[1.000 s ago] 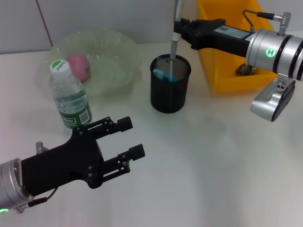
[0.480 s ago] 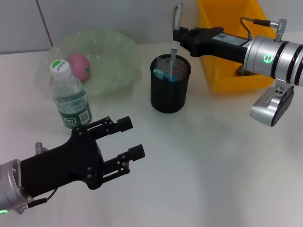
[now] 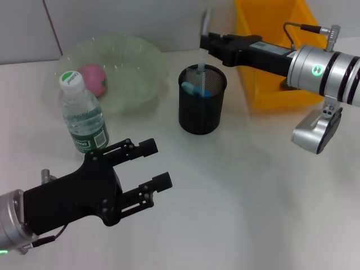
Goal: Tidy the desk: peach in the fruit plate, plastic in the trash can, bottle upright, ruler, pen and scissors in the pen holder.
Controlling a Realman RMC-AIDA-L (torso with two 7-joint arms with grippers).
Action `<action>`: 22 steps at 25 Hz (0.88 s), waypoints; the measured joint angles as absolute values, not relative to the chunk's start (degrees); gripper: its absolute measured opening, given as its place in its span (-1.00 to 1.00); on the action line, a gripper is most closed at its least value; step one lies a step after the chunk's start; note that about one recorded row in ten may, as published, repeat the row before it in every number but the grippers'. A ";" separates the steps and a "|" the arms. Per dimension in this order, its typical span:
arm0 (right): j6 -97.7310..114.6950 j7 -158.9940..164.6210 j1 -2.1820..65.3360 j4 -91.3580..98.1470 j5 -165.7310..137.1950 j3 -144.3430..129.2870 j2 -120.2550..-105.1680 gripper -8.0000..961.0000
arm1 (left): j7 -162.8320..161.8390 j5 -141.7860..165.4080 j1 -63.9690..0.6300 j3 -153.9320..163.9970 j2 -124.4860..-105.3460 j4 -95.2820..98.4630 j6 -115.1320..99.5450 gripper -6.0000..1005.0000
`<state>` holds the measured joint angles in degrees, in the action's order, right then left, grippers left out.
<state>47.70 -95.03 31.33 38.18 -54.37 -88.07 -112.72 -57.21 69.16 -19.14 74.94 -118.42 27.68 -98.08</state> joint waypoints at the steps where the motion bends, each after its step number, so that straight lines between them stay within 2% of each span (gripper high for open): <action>1: 48.98 -95.03 31.52 37.67 -54.30 -87.90 -112.71 -0.71 | -57.21 69.16 -19.14 74.94 -118.42 27.68 -98.08 0.27; 3: 50.61 -94.84 31.65 37.13 -54.07 -87.76 -112.67 -0.71 | -57.26 69.16 -19.17 74.92 -118.41 27.71 -98.11 0.27; 14: 54.84 -94.22 31.49 36.45 -40.93 -90.11 -112.54 0.05 | -57.36 69.20 -19.58 75.00 -118.38 27.71 -98.21 0.27; 22: 56.47 -83.18 27.32 41.44 -18.13 -98.35 -112.92 0.11 | -57.39 69.18 -19.68 75.06 -118.39 27.87 -98.50 0.27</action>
